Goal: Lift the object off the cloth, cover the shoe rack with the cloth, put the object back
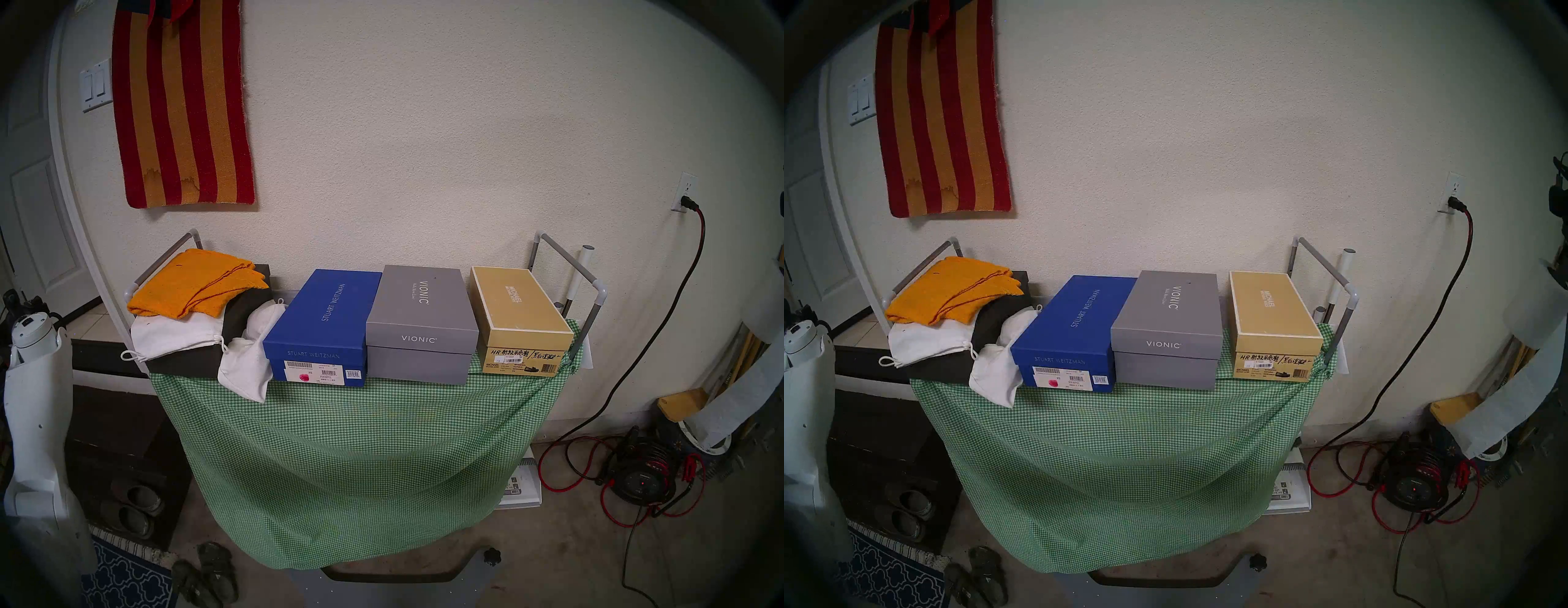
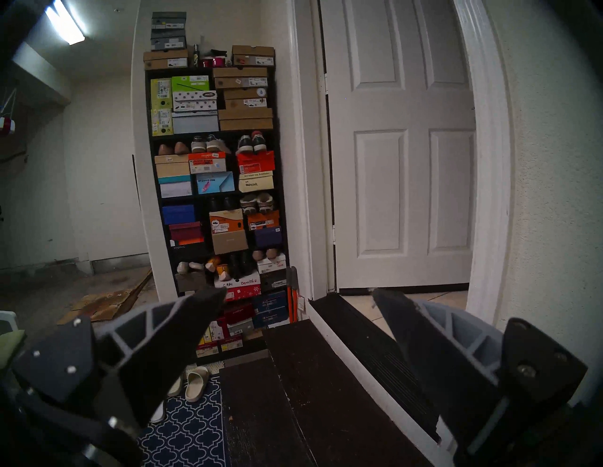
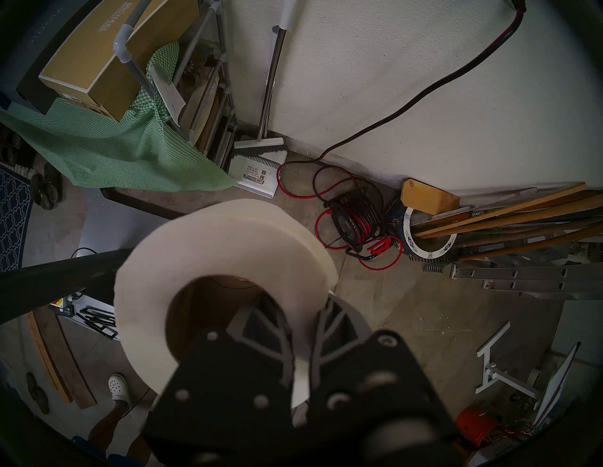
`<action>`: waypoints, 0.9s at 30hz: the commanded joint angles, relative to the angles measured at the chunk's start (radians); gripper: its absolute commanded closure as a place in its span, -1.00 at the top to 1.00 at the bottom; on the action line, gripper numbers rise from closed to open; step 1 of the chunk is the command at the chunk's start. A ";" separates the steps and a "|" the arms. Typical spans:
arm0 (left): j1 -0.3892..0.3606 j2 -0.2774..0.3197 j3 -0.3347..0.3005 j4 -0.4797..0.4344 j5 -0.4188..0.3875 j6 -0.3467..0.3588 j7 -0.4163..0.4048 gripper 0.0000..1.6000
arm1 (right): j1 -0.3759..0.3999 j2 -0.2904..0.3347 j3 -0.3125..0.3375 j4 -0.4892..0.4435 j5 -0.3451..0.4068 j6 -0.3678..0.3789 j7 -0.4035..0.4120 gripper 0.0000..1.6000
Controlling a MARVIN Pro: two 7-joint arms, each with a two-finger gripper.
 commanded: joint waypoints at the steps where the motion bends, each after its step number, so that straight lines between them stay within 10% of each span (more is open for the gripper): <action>1: 0.121 -0.047 -0.076 -0.126 -0.040 0.056 -0.022 1.00 | 0.000 -0.001 0.001 0.004 0.001 0.001 -0.002 -1.00; 14: 0.261 -0.107 -0.185 -0.333 -0.103 0.181 -0.099 1.00 | -0.001 -0.002 0.001 0.005 0.002 0.002 -0.002 -1.00; 27: 0.333 -0.154 -0.248 -0.467 -0.132 0.269 -0.138 1.00 | 0.063 -0.115 0.184 -0.093 0.092 0.046 0.009 -1.00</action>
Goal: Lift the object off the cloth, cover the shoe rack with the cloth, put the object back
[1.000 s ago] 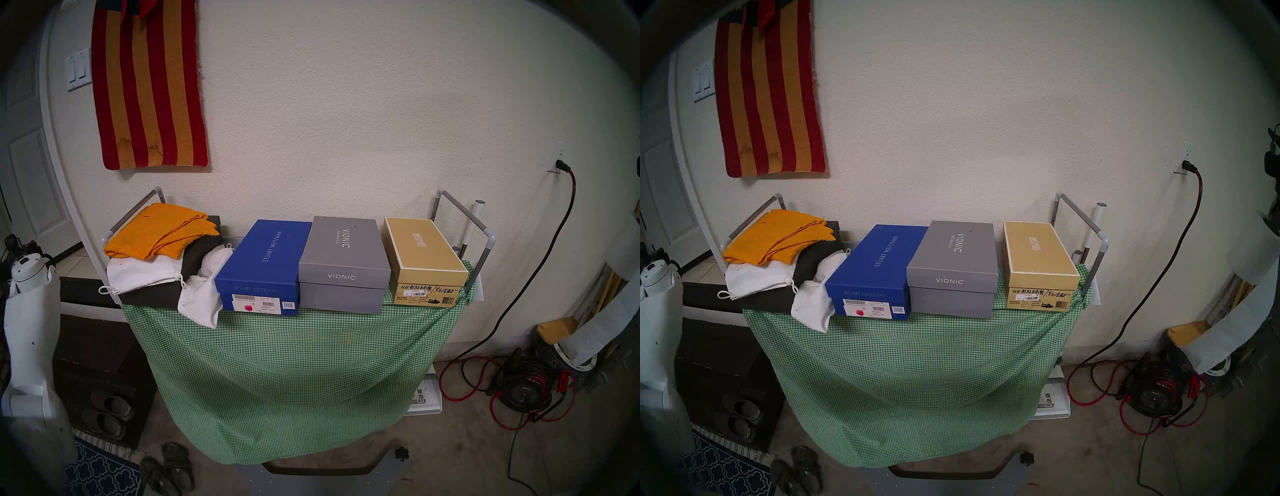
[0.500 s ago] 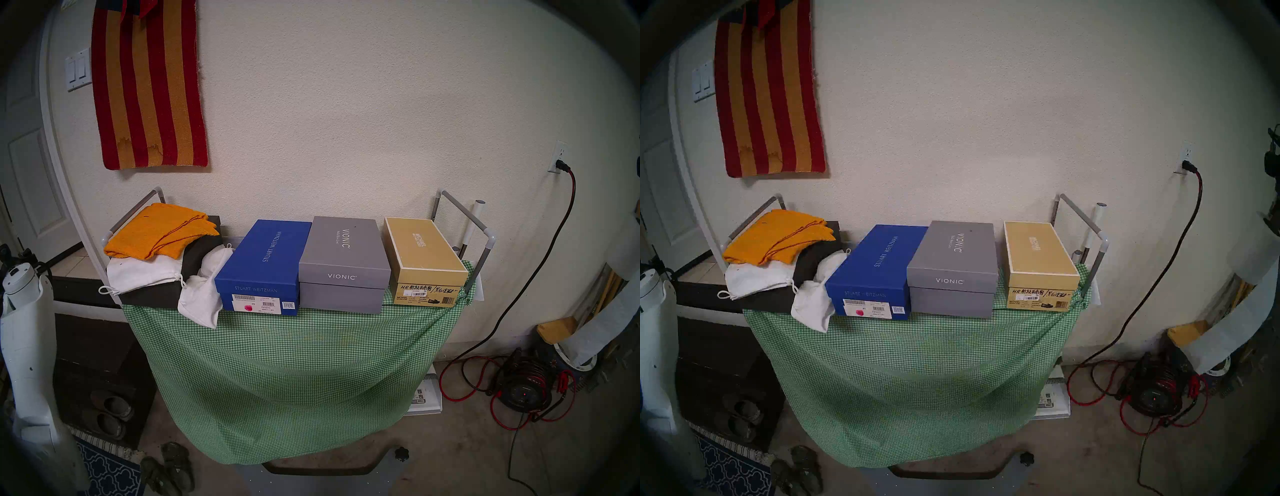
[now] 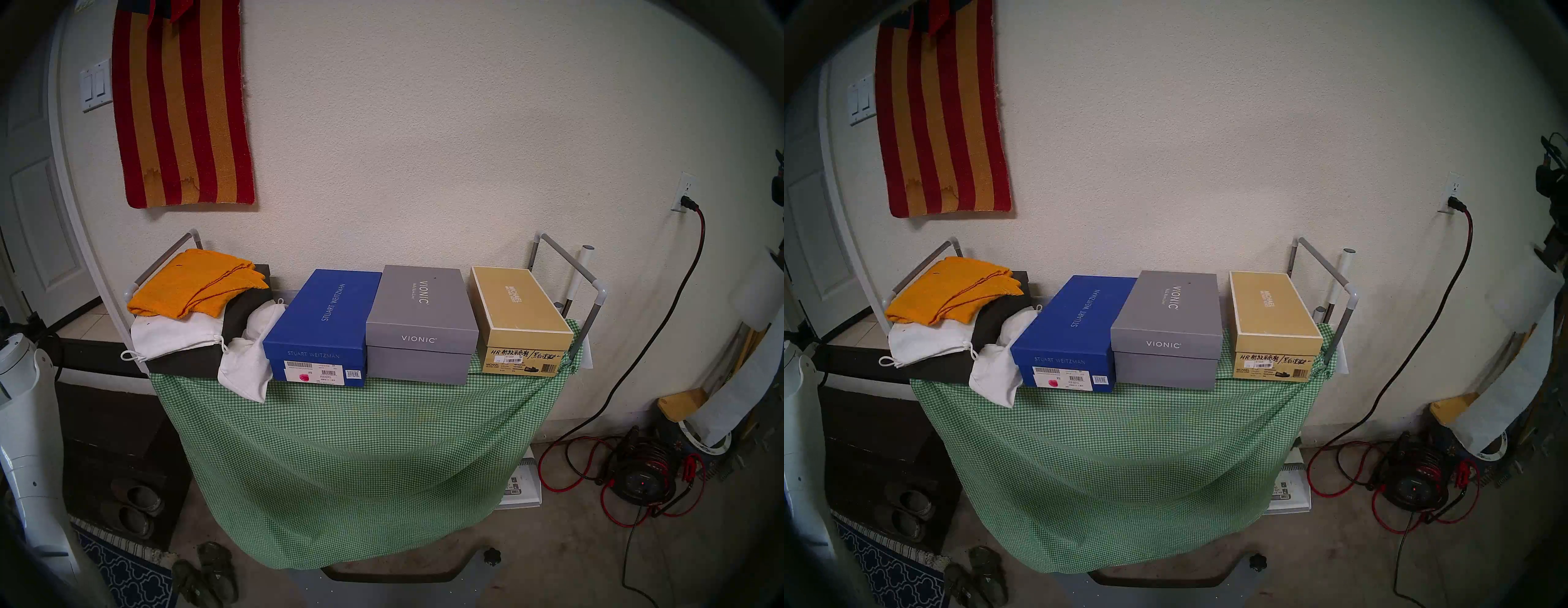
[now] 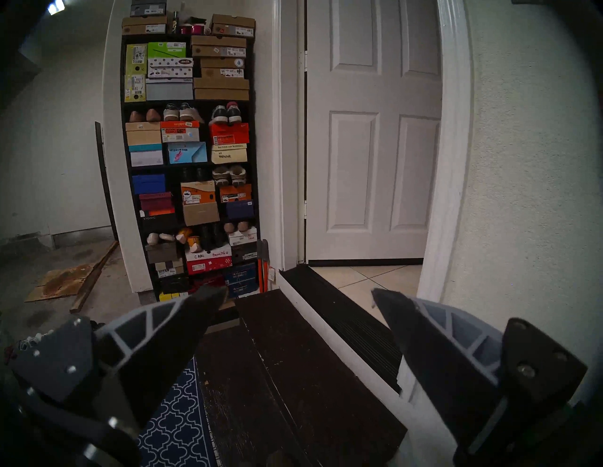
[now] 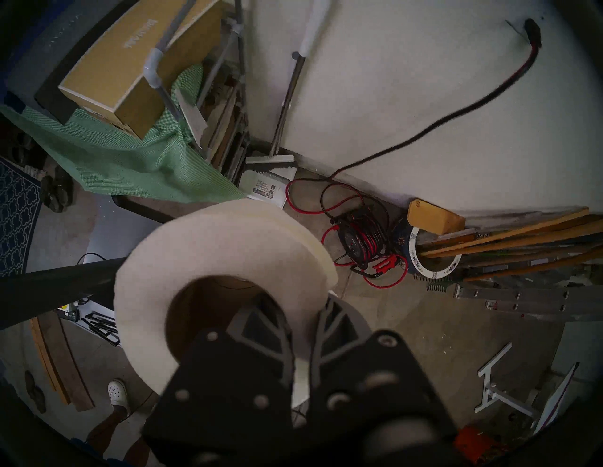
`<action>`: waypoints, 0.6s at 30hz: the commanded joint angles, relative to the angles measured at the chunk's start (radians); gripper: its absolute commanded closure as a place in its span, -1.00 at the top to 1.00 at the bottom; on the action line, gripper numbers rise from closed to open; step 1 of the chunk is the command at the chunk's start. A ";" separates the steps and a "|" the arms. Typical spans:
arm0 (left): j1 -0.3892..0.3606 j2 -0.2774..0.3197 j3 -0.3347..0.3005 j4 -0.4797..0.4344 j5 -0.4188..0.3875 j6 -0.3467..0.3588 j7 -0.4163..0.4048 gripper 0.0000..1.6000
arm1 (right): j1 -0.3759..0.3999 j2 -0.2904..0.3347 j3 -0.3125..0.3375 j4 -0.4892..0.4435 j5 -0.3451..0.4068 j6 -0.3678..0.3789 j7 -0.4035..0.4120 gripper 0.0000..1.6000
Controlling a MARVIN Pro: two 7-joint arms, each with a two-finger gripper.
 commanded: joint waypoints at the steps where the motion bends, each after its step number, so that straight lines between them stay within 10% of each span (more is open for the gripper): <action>1: 0.051 -0.021 -0.025 -0.054 -0.010 0.033 -0.016 1.00 | 0.040 -0.081 0.097 -0.046 0.046 0.029 0.001 -1.00; 18: 0.070 -0.034 -0.048 -0.088 -0.018 0.073 -0.043 1.00 | 0.025 -0.248 0.408 -0.134 0.165 0.111 -0.028 -1.00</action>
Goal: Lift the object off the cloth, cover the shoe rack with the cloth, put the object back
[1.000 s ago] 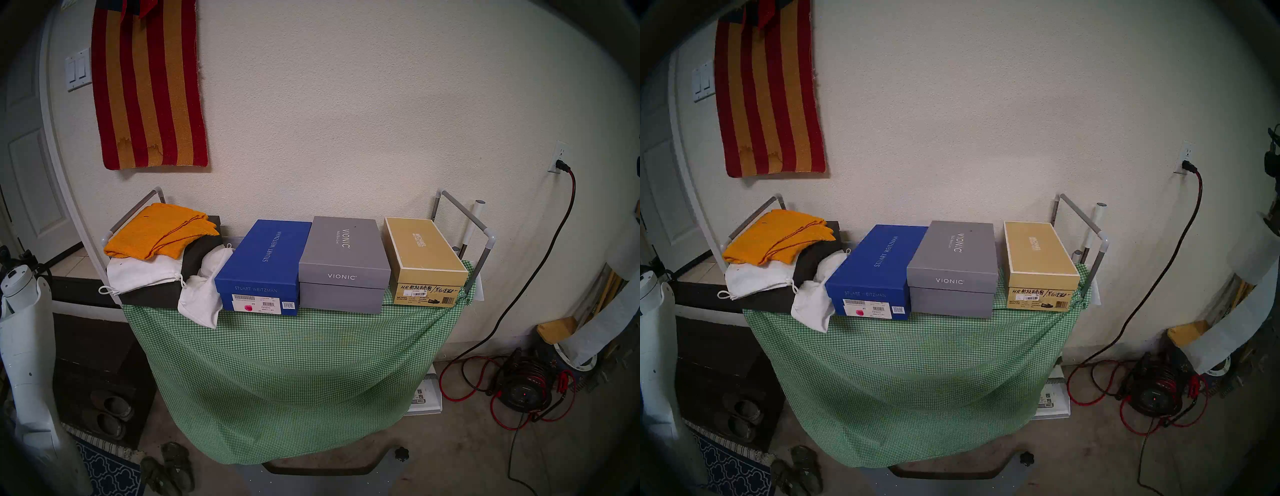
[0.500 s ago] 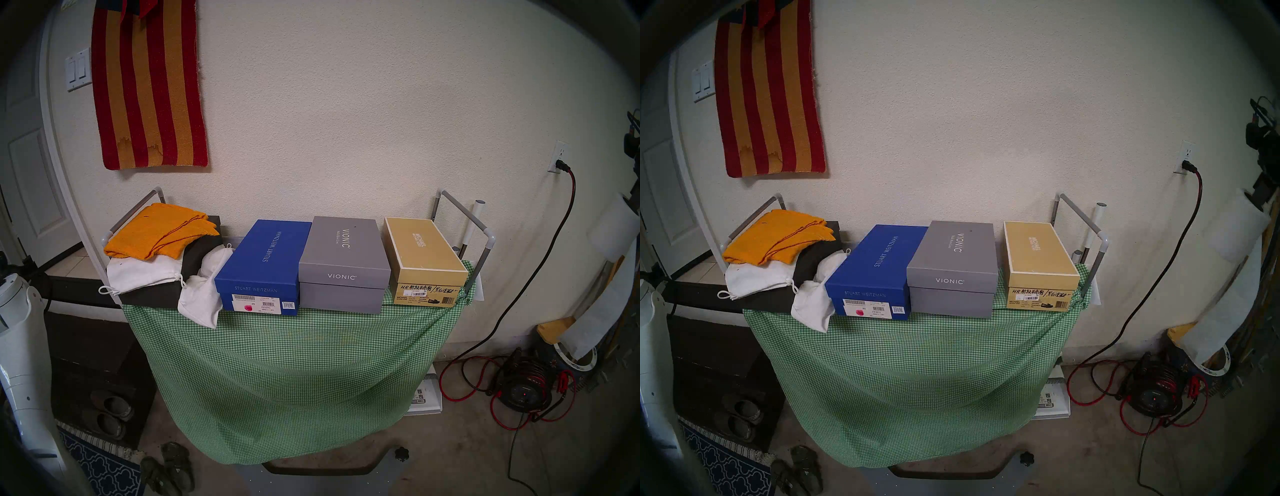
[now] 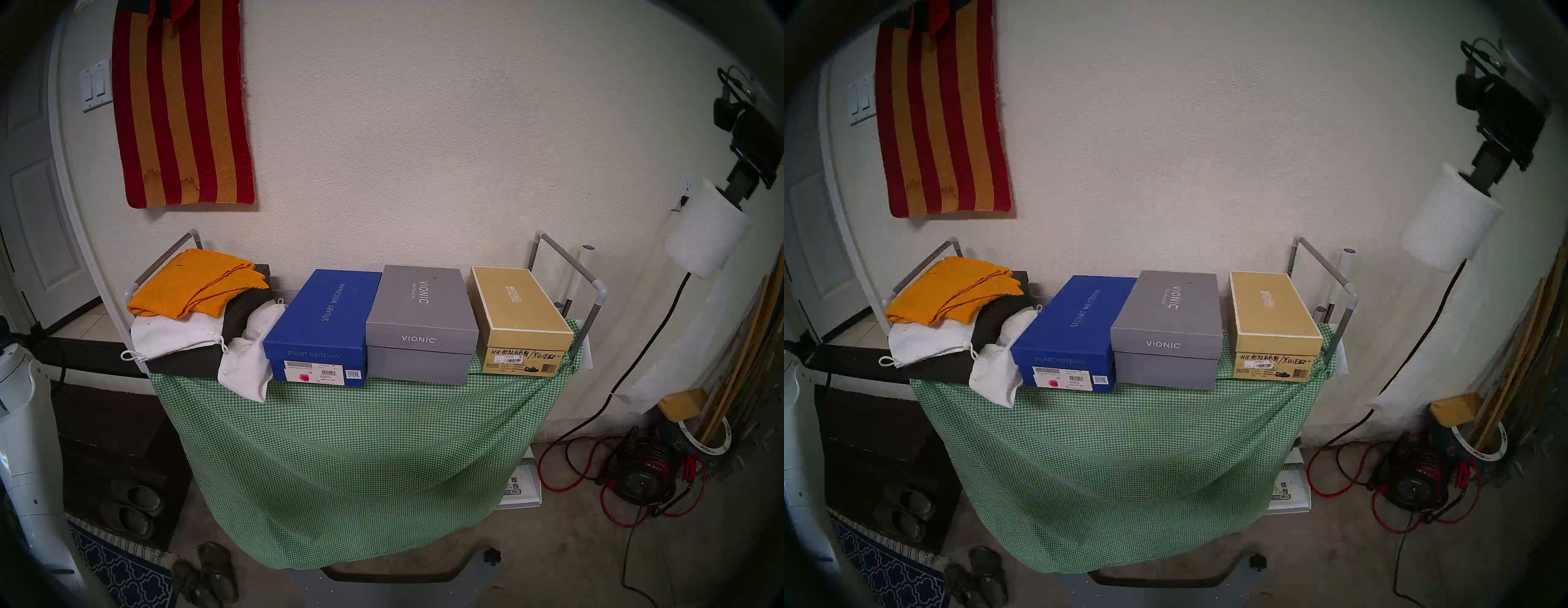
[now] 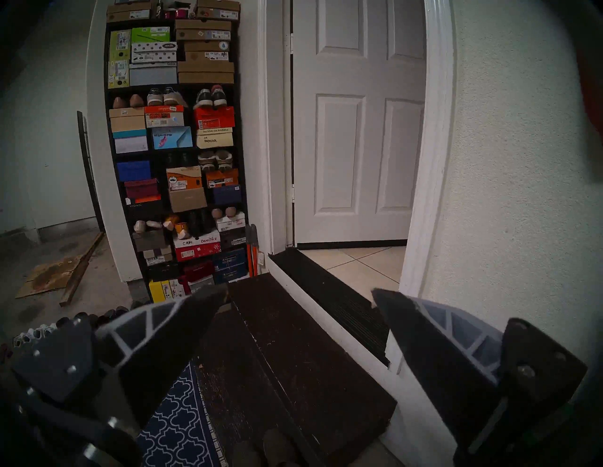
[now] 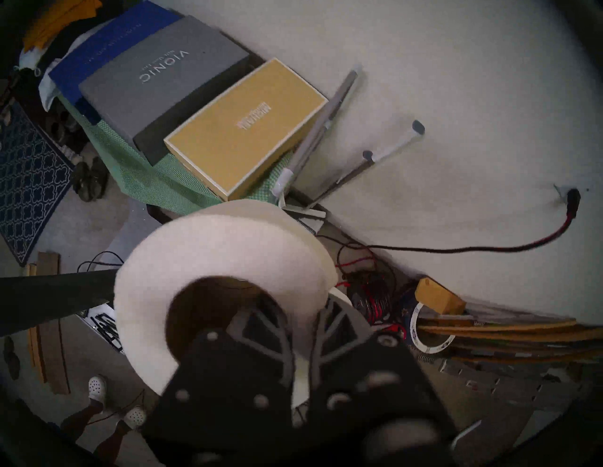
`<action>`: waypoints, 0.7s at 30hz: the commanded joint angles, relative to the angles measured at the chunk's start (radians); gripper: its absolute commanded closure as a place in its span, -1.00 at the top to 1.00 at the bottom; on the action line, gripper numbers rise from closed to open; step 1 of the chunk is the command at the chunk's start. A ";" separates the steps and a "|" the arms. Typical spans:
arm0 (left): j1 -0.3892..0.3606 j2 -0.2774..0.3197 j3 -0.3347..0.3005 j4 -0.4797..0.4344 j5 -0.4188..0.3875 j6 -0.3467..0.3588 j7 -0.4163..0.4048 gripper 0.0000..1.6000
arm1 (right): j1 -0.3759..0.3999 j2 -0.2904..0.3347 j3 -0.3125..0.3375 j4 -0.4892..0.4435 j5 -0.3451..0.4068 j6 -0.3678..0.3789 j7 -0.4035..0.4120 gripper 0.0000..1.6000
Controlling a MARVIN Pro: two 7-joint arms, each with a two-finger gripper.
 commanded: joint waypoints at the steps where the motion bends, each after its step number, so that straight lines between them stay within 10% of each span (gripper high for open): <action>1: 0.013 0.003 -0.008 -0.019 0.002 0.008 -0.004 1.00 | -0.020 -0.088 0.126 0.014 0.056 0.036 -0.014 -1.00; 21: 0.017 -0.001 -0.016 -0.028 0.005 0.023 -0.016 1.00 | -0.226 -0.233 0.400 0.111 0.263 0.174 -0.140 -1.00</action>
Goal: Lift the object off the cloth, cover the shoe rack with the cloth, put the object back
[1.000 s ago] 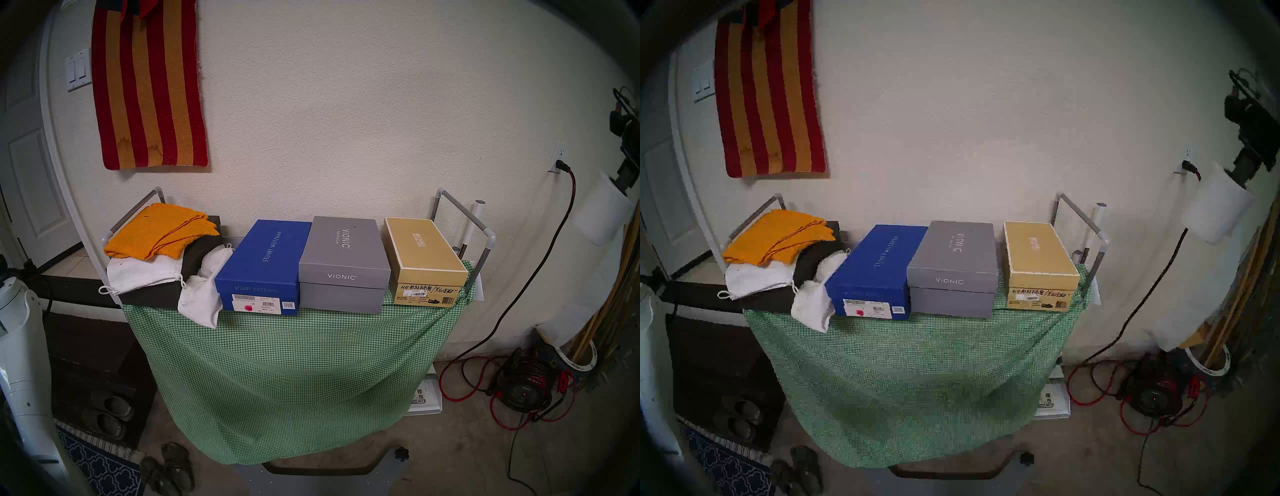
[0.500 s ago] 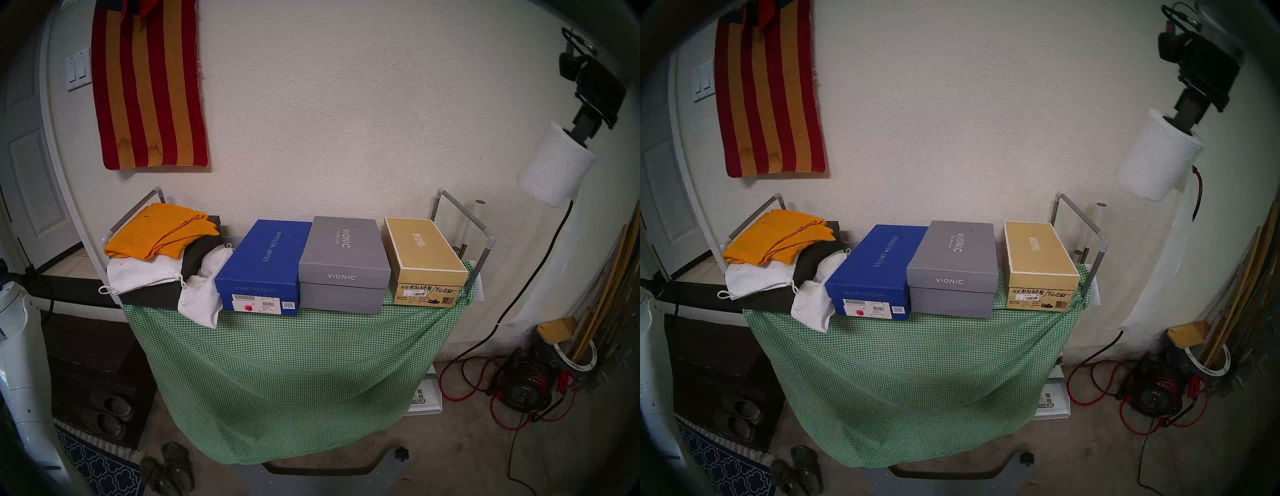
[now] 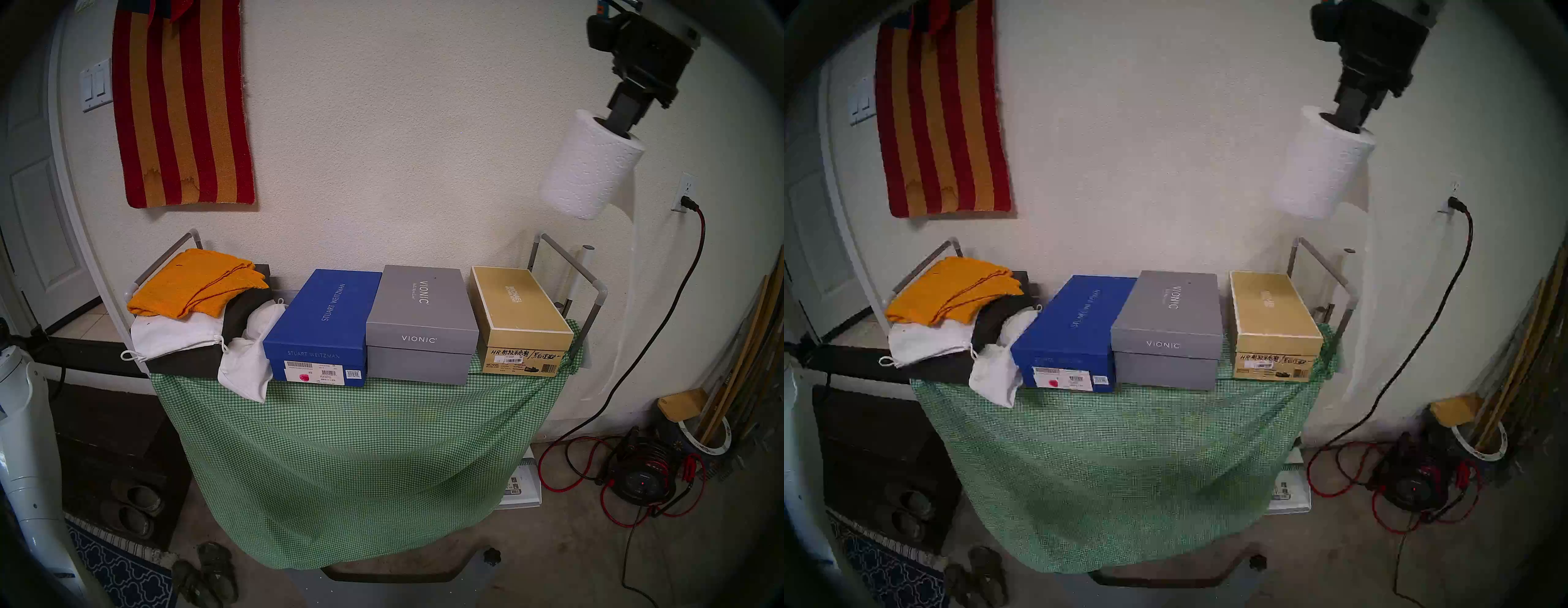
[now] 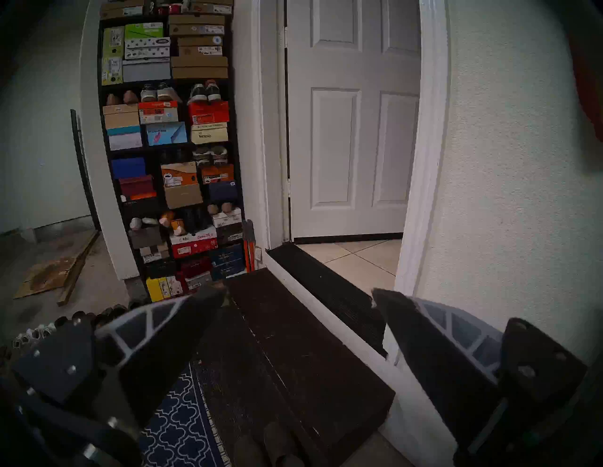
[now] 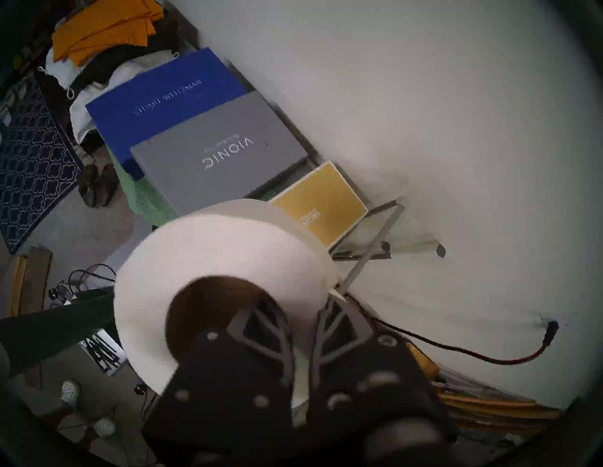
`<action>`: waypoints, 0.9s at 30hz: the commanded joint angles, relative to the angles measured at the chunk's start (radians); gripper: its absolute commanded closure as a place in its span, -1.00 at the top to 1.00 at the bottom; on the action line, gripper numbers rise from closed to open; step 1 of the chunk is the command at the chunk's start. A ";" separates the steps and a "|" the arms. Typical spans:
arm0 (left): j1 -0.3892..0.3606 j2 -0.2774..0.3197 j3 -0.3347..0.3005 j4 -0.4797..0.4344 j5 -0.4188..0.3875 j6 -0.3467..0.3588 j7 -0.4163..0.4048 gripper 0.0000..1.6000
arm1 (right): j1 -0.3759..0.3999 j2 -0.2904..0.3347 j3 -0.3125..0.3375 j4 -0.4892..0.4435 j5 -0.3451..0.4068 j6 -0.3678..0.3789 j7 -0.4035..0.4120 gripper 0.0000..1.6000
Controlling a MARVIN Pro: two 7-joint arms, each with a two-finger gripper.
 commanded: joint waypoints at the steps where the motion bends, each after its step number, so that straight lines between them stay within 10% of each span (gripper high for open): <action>1: 0.002 0.003 -0.002 -0.010 0.006 -0.004 0.003 1.00 | -0.091 -0.066 0.066 0.052 0.057 0.037 -0.006 -1.00; 27: -0.002 -0.002 -0.004 -0.011 0.017 -0.002 -0.003 1.00 | -0.428 -0.179 0.127 0.266 0.086 0.028 -0.090 -1.00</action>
